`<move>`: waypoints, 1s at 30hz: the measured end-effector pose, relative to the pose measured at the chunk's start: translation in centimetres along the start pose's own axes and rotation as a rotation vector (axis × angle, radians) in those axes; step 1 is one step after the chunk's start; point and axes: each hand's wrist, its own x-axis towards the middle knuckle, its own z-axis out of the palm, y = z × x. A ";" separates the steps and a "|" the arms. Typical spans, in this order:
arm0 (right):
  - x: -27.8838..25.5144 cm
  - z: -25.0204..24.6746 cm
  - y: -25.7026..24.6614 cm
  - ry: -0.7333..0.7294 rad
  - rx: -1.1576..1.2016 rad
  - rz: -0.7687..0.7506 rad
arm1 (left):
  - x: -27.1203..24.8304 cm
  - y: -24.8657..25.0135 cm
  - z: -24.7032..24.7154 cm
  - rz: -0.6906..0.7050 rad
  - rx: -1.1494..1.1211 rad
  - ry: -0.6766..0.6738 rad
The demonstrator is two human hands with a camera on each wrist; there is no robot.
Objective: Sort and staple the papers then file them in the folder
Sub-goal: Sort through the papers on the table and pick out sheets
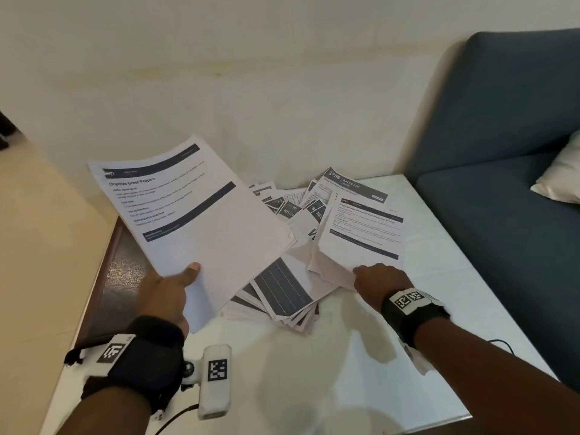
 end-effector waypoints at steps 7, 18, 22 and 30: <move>-7.1 1.4 -1.9 -0.101 -0.191 -0.382 | -1.9 0.3 0.7 0.013 0.018 -0.060; -9.2 2.4 -1.1 -0.191 0.216 -0.138 | -3.8 1.2 1.2 0.047 0.036 -0.102; -7.0 3.7 0.1 -0.089 0.436 0.283 | -3.6 0.8 1.3 0.057 0.066 -0.100; -5.7 5.9 -0.4 -0.182 0.533 0.554 | -2.7 -0.5 1.4 0.067 0.166 -0.124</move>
